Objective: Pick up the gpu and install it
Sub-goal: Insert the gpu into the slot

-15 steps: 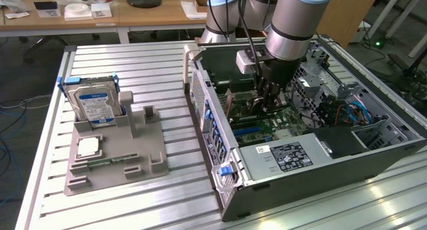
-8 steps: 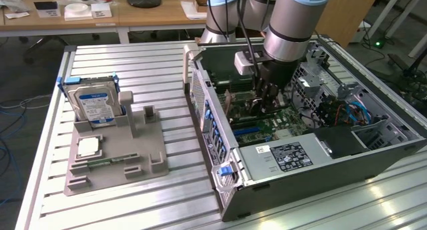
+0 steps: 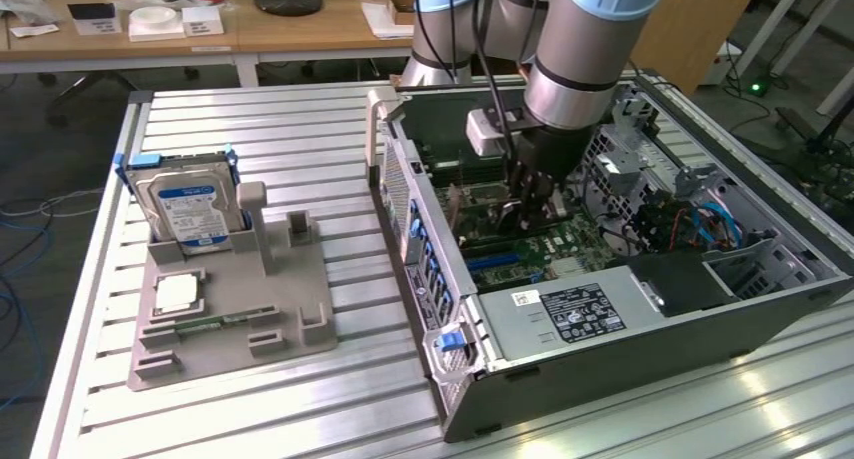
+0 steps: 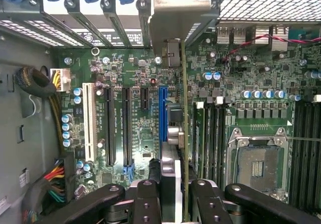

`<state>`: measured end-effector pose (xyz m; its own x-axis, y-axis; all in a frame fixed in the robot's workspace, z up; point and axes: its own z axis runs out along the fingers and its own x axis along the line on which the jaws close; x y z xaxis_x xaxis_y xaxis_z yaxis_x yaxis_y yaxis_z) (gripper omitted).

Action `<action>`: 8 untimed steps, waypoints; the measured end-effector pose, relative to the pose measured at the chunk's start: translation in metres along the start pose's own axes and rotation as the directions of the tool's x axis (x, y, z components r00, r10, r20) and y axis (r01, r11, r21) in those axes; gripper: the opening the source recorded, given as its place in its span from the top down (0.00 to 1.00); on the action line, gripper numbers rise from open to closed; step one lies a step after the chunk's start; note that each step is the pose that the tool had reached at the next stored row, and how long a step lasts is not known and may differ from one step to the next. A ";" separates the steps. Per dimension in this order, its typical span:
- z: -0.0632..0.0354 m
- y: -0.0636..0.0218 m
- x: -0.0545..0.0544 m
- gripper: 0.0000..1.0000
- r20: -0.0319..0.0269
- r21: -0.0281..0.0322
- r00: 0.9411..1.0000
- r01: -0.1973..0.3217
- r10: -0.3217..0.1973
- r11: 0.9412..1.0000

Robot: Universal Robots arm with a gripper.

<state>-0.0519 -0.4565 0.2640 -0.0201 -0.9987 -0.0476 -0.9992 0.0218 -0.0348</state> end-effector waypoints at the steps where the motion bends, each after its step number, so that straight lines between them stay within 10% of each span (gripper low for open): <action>1: 0.0005 0.0004 0.000 0.72 0.000 0.000 1.000 0.000 0.000 1.000; 8: 0.0027 0.0007 0.001 0.72 0.000 0.000 1.000 0.000 0.000 1.000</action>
<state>-0.0525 -0.4577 0.2612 -0.0201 -0.9987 -0.0478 -0.9992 0.0218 -0.0349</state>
